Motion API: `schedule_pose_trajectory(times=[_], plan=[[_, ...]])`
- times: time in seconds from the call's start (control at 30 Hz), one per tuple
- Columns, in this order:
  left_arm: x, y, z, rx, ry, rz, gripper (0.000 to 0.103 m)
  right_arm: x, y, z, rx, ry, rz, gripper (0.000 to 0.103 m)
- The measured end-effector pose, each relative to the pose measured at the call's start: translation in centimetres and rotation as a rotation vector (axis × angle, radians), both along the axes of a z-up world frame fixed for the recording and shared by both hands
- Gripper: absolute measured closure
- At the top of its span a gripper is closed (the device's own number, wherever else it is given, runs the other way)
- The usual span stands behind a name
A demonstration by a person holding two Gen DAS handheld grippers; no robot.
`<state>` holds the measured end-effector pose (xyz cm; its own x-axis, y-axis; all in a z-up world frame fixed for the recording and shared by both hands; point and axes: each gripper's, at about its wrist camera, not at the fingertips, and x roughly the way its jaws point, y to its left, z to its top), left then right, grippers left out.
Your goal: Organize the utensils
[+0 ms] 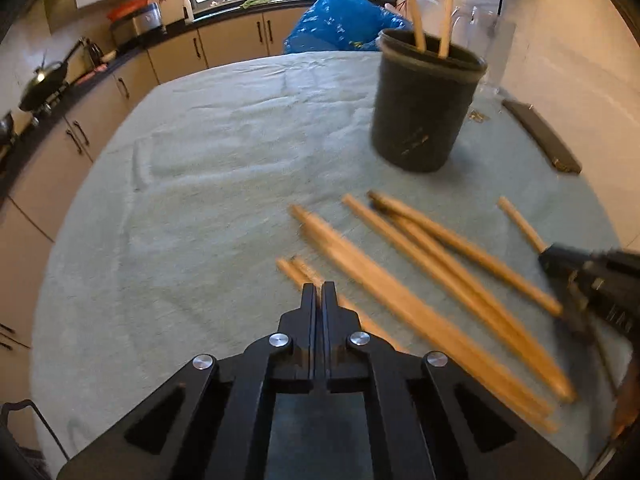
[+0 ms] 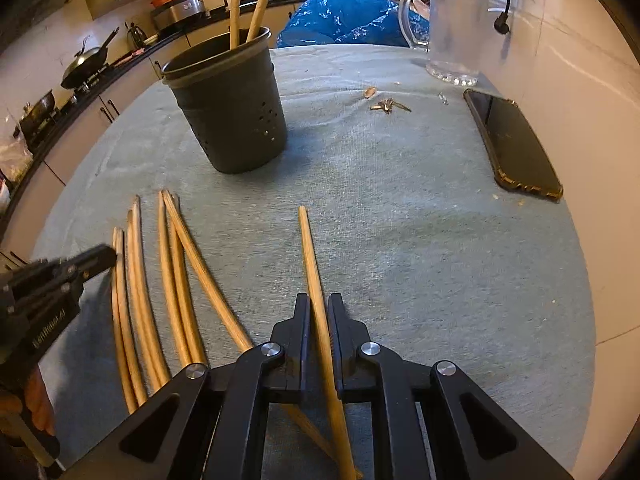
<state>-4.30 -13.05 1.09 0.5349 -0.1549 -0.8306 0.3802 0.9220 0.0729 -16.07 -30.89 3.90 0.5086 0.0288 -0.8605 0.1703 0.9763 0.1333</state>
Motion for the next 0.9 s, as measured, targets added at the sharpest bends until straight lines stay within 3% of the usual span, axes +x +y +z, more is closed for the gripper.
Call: schedule_pose_trajectory(times=[0.13, 0.3, 0.47, 0.63, 0.73, 0.83, 0.9], plan=[[-0.1, 1.7, -0.4, 0.007, 0.011, -0.003, 0.103, 0.2, -0.1, 0.0, 0.011, -0.001, 0.006, 0.093], [0.4, 4.7, 0.3, -0.183, 0.111, 0.050, 0.103, 0.0, -0.3, -0.2, 0.019, -0.009, 0.014, 0.094], [0.0, 2.7, 0.8, -0.233, 0.119, 0.016, 0.097, -0.1, 0.2, -0.2, -0.005, -0.016, 0.022, 0.093], [-0.4, -1.2, -0.3, -0.062, 0.057, -0.011, 0.096, -0.3, -0.1, -0.2, 0.022, -0.021, 0.016, 0.093], [0.3, -2.4, -0.5, -0.008, 0.057, -0.003, 0.095, -0.3, -0.1, -0.2, 0.020, -0.023, 0.017, 0.093], [1.0, -3.5, -1.2, 0.058, 0.058, 0.003, 0.086, -0.3, -0.3, -0.3, 0.027, -0.024, 0.016, 0.093], [1.4, -4.6, -1.5, 0.087, 0.023, -0.007, 0.088, -0.2, -0.4, -0.3, 0.028, -0.028, 0.015, 0.093]])
